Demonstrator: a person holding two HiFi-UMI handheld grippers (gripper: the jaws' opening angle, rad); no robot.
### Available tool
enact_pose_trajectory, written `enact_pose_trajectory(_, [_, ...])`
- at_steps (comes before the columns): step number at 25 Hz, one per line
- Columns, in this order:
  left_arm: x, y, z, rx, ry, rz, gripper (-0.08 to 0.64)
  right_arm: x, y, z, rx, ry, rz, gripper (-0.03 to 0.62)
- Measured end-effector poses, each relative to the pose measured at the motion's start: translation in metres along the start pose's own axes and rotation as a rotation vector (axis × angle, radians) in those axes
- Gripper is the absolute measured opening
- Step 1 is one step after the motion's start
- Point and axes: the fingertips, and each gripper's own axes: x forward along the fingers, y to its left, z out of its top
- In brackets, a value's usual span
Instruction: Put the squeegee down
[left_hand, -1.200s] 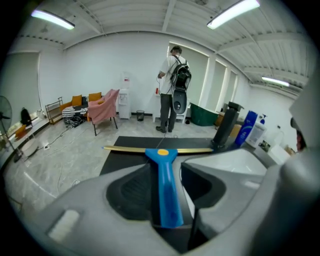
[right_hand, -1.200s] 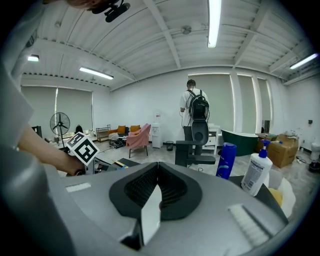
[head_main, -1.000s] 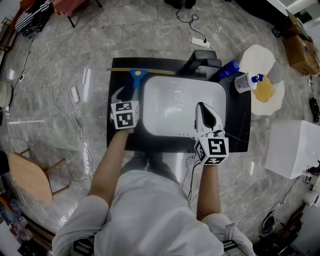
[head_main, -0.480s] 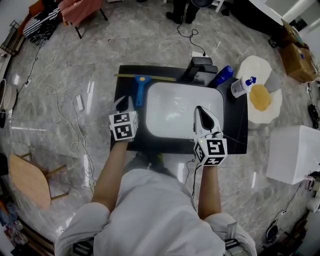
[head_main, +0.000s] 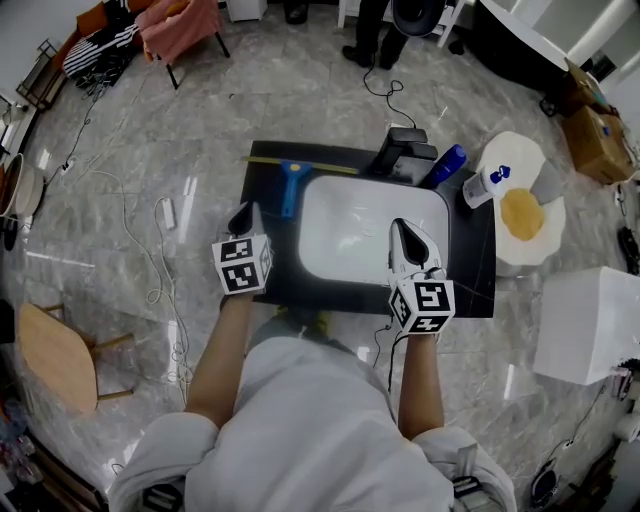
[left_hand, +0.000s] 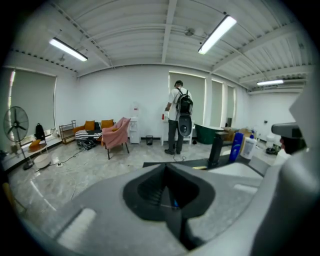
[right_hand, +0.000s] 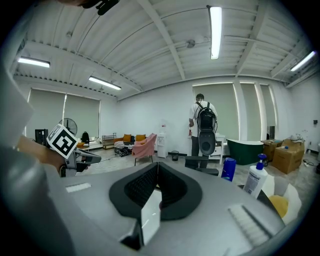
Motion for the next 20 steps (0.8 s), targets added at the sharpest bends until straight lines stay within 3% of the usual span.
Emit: enact_pose_trajectory(20, [-0.053, 0.008, 0.052, 0.015, -0.152, -0.063, -0.002, -0.014, -0.002, 0.027, -0.023, -0.068, 0.001, 0.003])
